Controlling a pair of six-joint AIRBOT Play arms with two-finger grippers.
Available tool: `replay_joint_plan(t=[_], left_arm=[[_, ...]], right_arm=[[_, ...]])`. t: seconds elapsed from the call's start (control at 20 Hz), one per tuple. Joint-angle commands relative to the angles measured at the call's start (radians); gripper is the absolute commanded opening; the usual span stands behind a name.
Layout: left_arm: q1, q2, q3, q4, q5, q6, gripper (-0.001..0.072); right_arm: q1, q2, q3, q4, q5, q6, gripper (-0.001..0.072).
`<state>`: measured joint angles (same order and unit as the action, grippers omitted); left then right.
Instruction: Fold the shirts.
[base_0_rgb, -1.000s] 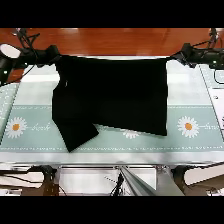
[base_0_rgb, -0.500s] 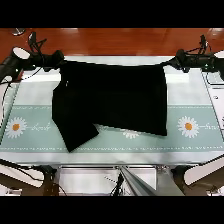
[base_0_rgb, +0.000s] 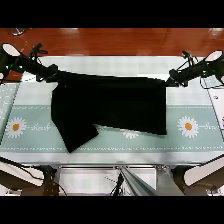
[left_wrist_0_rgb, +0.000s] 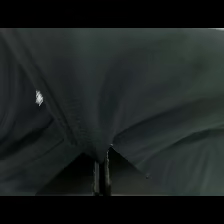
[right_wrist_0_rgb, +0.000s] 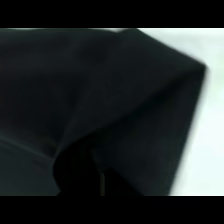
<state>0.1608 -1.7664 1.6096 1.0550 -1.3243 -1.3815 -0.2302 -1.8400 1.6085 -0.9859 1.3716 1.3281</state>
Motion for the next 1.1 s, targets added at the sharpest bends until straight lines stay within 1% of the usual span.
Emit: replay_joint_plan(t=[0.0,0.05,0.1,0.15,0.2,0.25,0.3,0.4,0.45,0.5,0.6,0.7,0.75,0.85,0.9,0.95,1.05], left_arm=[[-0.006,-0.026,-0.014,0.053,-0.064,-0.011,0.0033],[-0.012,-0.033,-0.014,0.053,-0.064,-0.011,0.0107],[-0.02,-0.039,-0.014,0.056,-0.064,-0.011,0.0382],[-0.026,-0.039,-0.013,0.059,-0.073,-0.014,0.0699],[-0.026,-0.038,0.0,0.086,-0.096,-0.034,0.0704],[-0.023,-0.037,0.018,0.134,-0.134,-0.093,0.0704],[-0.014,-0.027,0.029,0.189,-0.182,-0.127,0.0704],[0.017,0.017,0.024,0.31,-0.277,-0.142,0.0703],[0.04,0.055,-0.003,0.338,-0.302,-0.142,0.0704],[0.073,0.113,-0.066,0.341,-0.297,-0.142,0.0704],[0.148,0.251,-0.256,0.34,-0.243,-0.141,0.0703],[0.247,0.401,-0.496,0.284,-0.143,-0.123,0.0703],[0.31,0.471,-0.617,0.203,-0.094,-0.098,0.0703],[0.423,0.575,-0.813,0.01,-0.029,0.005,0.0704],[0.462,0.608,-0.883,-0.068,-0.001,0.042,0.0704],[0.489,0.631,-0.943,-0.126,0.031,0.047,0.0704],[0.489,0.645,-1.019,-0.18,0.085,0.065,0.0704]], right_arm=[[0.029,-0.017,-0.005,-0.112,-0.011,0.062,0.0024],[0.034,-0.023,-0.005,-0.109,-0.018,0.072,0.0027],[0.041,-0.027,-0.005,-0.1,-0.017,0.086,0.0183],[0.041,-0.027,-0.005,-0.087,-0.01,0.098,0.0532],[0.04,-0.024,-0.003,-0.062,0.013,0.092,0.062],[0.031,-0.015,-0.003,-0.045,0.047,0.092,0.062],[0.019,0.003,-0.003,-0.046,0.083,0.092,0.062],[-0.023,0.074,-0.008,-0.112,0.154,0.085,0.062],[-0.047,0.126,-0.034,-0.151,0.156,0.085,0.062],[-0.076,0.196,-0.094,-0.17,0.126,0.084,0.062],[-0.13,0.352,-0.289,-0.161,0.021,0.069,0.062],[-0.169,0.531,-0.558,-0.104,-0.1,0.02,0.062],[-0.181,0.62,-0.7,-0.051,-0.152,-0.011,0.062],[-0.185,0.763,-0.921,0.04,-0.227,-0.052,0.062],[-0.185,0.814,-1.0,0.086,-0.251,-0.061,0.0619],[-0.185,0.848,-1.053,0.13,-0.262,-0.075,0.062],[-0.185,0.882,-1.11,0.211,-0.263,-0.1,0.062]])
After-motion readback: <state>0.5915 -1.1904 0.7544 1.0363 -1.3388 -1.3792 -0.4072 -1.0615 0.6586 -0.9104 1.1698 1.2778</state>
